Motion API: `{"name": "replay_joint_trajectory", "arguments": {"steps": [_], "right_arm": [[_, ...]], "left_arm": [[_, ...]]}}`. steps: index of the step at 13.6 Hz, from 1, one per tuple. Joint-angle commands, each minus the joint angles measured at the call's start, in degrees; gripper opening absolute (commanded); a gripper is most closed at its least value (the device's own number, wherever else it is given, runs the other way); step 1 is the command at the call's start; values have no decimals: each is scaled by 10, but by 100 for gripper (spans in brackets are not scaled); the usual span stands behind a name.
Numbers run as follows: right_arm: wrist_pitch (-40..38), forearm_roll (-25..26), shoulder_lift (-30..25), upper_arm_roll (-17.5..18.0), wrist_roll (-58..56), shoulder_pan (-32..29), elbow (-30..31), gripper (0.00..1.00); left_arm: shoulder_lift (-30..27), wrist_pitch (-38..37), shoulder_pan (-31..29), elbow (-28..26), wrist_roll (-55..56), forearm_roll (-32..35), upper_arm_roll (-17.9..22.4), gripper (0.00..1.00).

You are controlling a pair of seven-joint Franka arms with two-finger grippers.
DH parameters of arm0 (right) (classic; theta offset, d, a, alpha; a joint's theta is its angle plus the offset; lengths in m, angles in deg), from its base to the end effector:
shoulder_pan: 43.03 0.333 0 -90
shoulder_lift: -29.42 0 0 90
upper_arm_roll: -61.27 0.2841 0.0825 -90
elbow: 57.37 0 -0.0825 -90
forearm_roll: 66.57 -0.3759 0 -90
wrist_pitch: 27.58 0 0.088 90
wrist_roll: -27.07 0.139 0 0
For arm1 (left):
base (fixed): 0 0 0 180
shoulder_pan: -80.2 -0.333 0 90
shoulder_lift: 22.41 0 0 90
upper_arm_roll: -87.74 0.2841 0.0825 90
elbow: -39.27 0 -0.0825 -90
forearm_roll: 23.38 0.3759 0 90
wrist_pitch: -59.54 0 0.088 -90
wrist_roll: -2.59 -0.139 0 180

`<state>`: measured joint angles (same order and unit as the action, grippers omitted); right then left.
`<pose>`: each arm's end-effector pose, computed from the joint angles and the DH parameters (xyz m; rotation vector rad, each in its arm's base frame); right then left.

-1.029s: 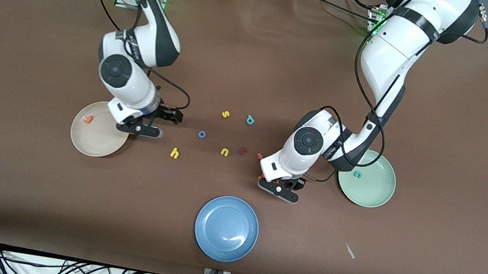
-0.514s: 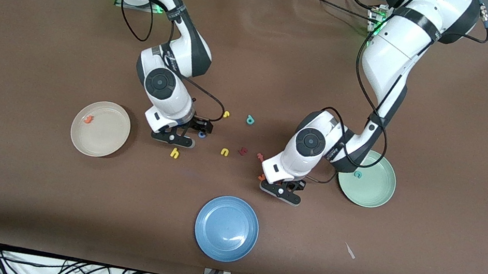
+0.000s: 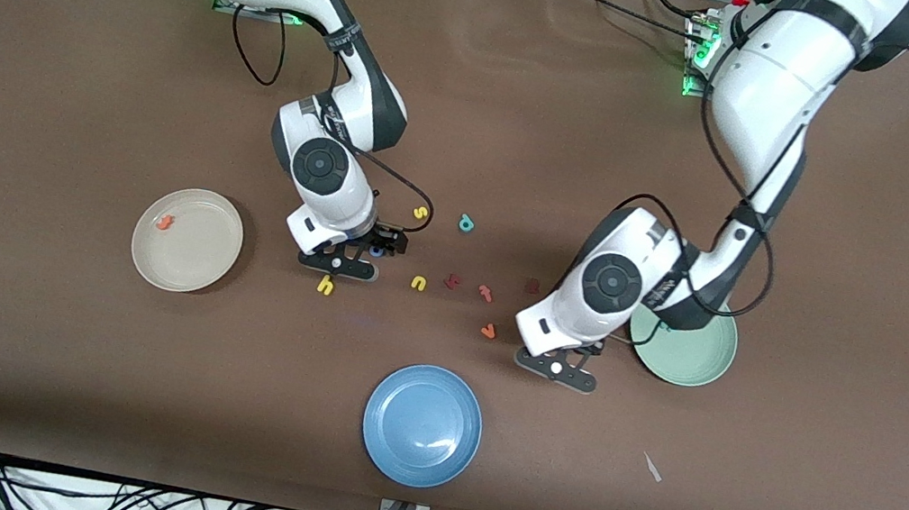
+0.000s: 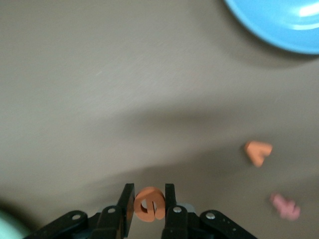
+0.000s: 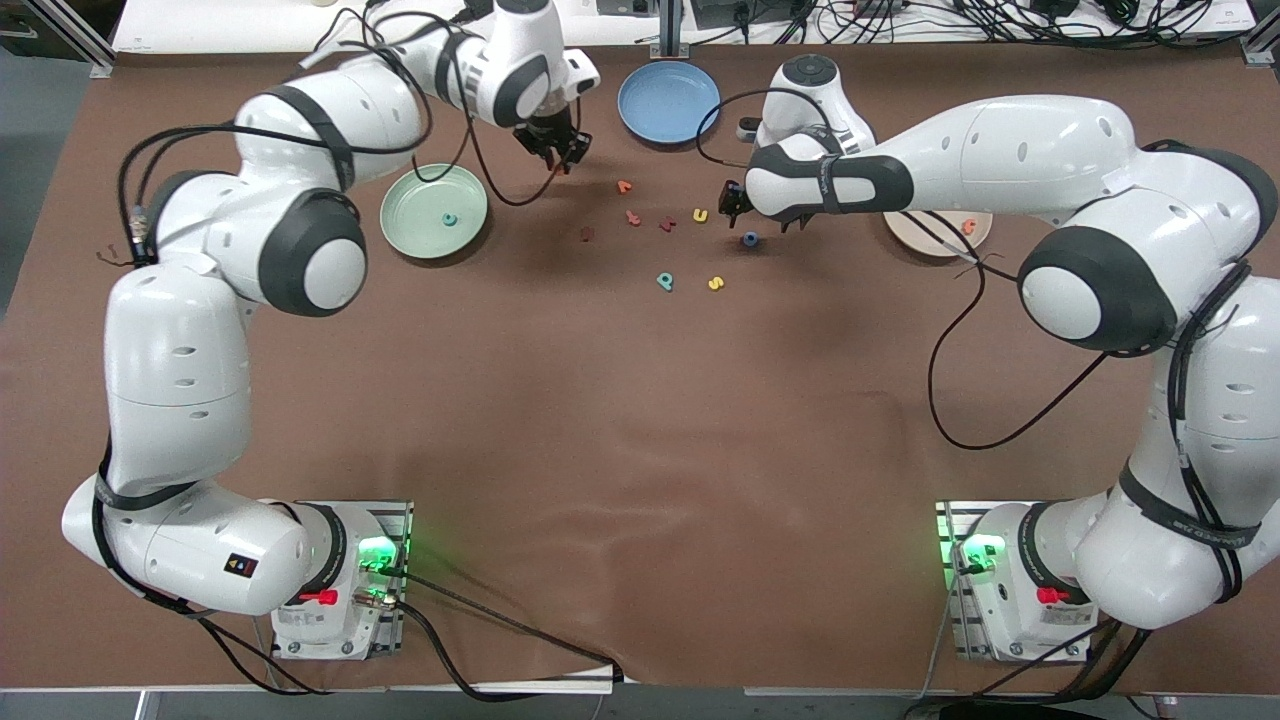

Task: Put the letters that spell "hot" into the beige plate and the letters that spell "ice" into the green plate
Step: 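Grasp the orange e with the left gripper while the right gripper reaches blue o, then place the orange e on the green plate while the right gripper grasps blue o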

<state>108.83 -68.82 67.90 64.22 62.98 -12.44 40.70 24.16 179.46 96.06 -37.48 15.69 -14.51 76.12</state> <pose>0.5398 0.3577 0.1493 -3.0911 0.1252 0.0545 0.6402 -0.2931 0.1947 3.1116 -0.4265 -0.0710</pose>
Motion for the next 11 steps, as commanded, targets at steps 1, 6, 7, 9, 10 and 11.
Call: {"name": "replay_joint_trajectory", "arguments": {"steps": [1, 6, 7, 9, 10, 11], "right_arm": [[9, 11, 22, -3, 20, 11, -24, 99], [15, 11, 34, -3, 20, 11, -24, 88], [16, 11, 35, -3, 20, 11, -24, 87], [17, 11, 38, -3, 20, 11, -24, 83], [17, 9, 38, -3, 20, 11, -24, 80], [17, 9, 38, -3, 20, 11, -24, 73]], "left_arm": [[-81, -20, -70, -107, -92, 6, -30, 9], [-133, -17, -141, -220, -175, 15, -32, 11], [-133, -14, -164, -231, -215, 15, -32, 11], [-134, -7, -204, -247, -284, 15, -32, 11], [-134, 7, -207, -260, -290, 15, -32, 12], [-135, 36, -208, -279, -289, 15, -32, 12]]}}
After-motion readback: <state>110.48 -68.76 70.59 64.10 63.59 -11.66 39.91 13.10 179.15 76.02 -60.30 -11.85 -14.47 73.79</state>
